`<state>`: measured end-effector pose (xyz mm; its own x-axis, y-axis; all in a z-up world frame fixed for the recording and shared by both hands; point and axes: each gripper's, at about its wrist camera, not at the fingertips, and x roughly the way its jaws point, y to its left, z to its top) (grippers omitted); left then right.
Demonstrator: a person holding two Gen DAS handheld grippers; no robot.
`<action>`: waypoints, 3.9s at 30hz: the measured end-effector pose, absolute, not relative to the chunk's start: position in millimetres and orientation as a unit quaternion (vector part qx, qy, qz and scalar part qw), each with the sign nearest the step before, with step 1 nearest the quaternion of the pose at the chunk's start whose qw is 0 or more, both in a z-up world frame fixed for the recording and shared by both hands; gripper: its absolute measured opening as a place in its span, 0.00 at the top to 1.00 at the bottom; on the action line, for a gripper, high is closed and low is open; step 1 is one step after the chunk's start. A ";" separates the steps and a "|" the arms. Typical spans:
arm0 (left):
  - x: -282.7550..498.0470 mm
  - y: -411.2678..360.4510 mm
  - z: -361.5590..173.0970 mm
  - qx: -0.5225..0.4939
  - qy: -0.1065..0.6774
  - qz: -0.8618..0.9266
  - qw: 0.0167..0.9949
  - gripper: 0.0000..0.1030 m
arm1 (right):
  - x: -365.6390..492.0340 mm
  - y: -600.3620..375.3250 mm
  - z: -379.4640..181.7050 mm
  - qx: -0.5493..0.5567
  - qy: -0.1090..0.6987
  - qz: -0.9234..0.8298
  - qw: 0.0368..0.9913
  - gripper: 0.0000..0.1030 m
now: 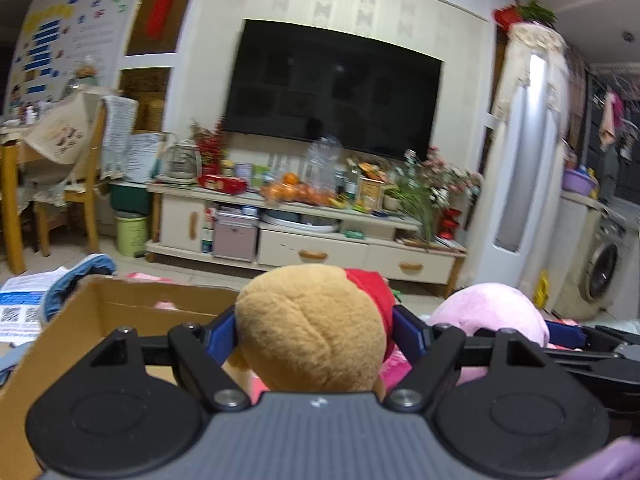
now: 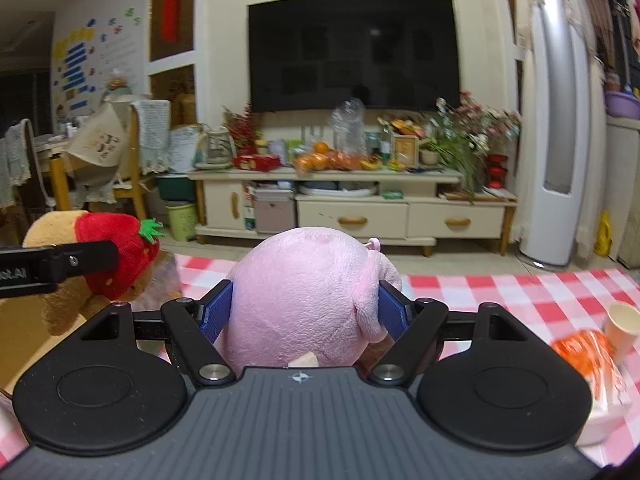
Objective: Organize soft objects
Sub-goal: 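Lift and carry the bear with left tool while right tool carries the pig to the box, then open left tool over the box while right tool releases the pig into it, then grasp the teal knit ball with left tool while right tool grasps white cloth bundle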
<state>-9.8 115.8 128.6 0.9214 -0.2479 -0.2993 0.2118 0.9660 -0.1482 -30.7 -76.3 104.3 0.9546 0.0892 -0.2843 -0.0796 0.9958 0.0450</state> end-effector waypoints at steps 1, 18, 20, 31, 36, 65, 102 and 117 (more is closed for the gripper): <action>-9.4 122.0 129.4 -0.062 0.159 -0.110 0.979 0.24 | -29.6 -71.5 107.3 0.013 0.142 0.049 0.989 0.08; -1.3 217.2 123.8 -0.120 0.179 0.052 0.975 0.23 | -22.8 -7.8 122.5 0.000 0.149 0.180 0.972 0.08; 1.6 225.4 122.2 -0.124 0.186 0.064 0.972 0.23 | -25.5 -1.8 121.5 -0.004 0.151 0.193 0.970 0.08; 2.5 244.6 111.9 -0.122 0.226 0.109 0.960 0.21 | -21.3 14.5 105.0 0.001 0.200 0.256 0.946 0.06; 4.8 246.5 109.3 -0.114 0.242 0.117 0.956 0.05 | -18.4 11.8 106.1 0.019 0.214 0.267 0.939 0.02; -23.0 160.7 121.8 -0.057 0.119 -0.034 0.991 0.01 | -93.1 -135.3 105.0 0.086 0.087 0.042 0.992 0.00; -7.4 46.4 75.0 0.040 0.273 -0.181 0.944 0.01 | -91.6 -134.9 37.3 0.061 0.282 0.076 0.955 0.00; 30.7 8.0 51.1 0.065 0.329 -0.180 0.925 0.01 | -86.4 -139.3 31.1 0.057 0.296 0.094 0.949 0.00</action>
<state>30.7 8.0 51.1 0.7179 -0.2909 -0.6324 0.3763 0.9265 0.0011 -86.4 -139.3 31.1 0.8076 0.2110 -0.5506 -0.1440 0.9761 0.1628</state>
